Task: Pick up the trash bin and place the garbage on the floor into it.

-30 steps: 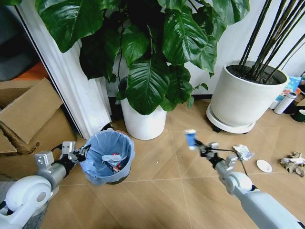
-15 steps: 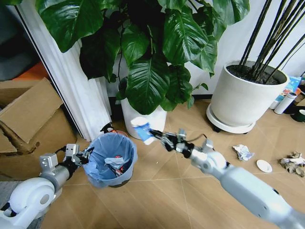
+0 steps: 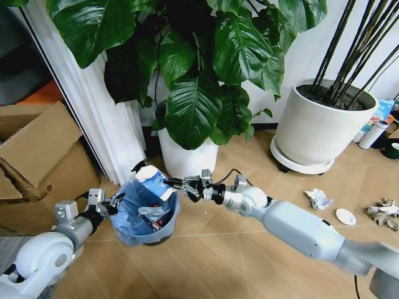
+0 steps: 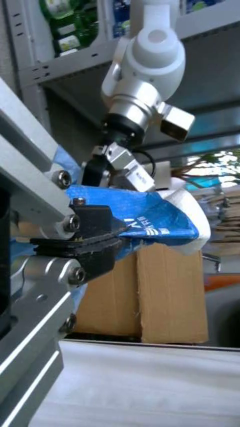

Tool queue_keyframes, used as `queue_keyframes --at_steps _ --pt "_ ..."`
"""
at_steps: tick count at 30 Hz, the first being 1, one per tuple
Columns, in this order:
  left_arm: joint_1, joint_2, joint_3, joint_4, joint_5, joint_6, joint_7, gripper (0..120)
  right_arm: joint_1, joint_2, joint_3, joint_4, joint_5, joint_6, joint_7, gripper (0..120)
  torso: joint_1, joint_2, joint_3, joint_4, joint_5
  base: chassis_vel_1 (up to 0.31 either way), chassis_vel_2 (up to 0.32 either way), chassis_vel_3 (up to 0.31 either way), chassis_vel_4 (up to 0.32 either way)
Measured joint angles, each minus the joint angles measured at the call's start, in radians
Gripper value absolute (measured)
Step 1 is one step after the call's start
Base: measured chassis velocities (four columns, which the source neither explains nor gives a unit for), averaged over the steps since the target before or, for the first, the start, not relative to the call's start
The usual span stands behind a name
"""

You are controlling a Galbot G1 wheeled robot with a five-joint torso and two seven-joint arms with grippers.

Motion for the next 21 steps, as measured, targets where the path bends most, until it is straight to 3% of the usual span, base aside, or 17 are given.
queue_keyframes --at_steps 5,8,21 --pt "-0.002 -0.005 0.006 -0.008 0.0 0.0 0.0 0 0.089 -0.002 -0.07 -0.017 0.001 -0.026 0.023 0 0.0 0.0 0.0 0.0002 0.0 0.0 0.0 0.0 0.0" --pt "-0.003 -0.004 0.006 -0.012 -0.002 0.0 0.0 0 0.111 -0.004 -0.092 -0.024 0.001 -0.034 0.024 7 0.0 0.0 0.0 0.0 -0.0001 0.0 0.0 0.0 0.0" --pt "-0.016 0.003 0.005 -0.014 -0.019 -0.001 0.001 0 0.137 0.007 -0.122 -0.05 0.007 -0.042 0.045 54 0.0 0.0 0.0 0.0001 0.0 0.0 0.0 0.0 0.0"
